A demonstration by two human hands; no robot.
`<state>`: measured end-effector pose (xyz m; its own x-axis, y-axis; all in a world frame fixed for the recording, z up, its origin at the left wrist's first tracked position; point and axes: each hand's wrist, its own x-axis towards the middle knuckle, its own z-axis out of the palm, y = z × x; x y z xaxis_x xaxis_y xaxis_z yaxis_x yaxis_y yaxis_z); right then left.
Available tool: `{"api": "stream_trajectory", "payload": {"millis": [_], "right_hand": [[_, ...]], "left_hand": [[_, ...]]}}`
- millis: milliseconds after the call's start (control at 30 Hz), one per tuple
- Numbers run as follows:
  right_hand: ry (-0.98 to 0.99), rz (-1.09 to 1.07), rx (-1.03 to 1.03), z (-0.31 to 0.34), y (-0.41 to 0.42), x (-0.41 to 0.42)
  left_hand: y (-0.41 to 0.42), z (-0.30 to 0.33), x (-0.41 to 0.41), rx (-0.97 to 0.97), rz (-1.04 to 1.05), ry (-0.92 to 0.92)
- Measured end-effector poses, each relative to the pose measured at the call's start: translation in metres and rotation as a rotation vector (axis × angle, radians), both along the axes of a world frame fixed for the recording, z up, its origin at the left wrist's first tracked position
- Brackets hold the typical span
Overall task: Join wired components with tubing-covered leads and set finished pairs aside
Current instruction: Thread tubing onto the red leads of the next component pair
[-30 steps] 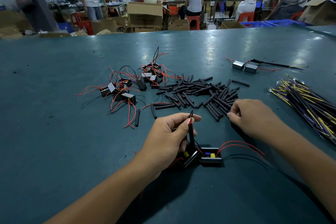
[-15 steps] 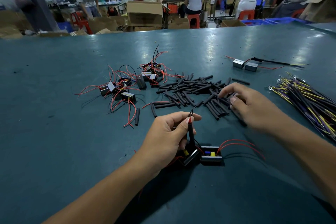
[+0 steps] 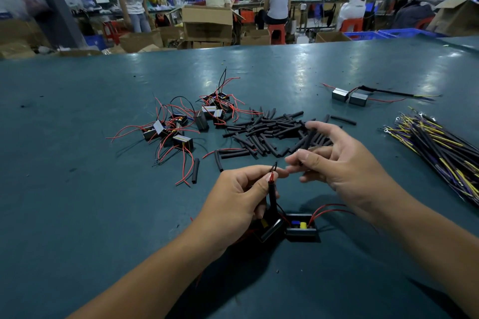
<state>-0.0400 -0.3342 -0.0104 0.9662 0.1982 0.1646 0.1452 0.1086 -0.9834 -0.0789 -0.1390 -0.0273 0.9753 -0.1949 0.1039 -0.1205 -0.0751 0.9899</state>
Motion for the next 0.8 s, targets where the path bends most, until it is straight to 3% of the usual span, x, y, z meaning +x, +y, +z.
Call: {"api": "stream_trajectory", "payload": {"millis": [300, 433, 800], "right_hand": [[-0.133, -0.035, 0.071, 0.002, 0.008, -0.008], [-0.231, -0.061, -0.005, 0.005, 0.010, -0.011], [-0.225, -0.087, -0.012, 0.005, 0.013, -0.014]], "left_hand": [[0.002, -0.001, 0.001, -0.002, -0.044, -0.018], [0.002, -0.002, 0.001, -0.001, -0.056, -0.019], [0.001, 0.000, 0.001, -0.016, -0.055, -0.016]]}}
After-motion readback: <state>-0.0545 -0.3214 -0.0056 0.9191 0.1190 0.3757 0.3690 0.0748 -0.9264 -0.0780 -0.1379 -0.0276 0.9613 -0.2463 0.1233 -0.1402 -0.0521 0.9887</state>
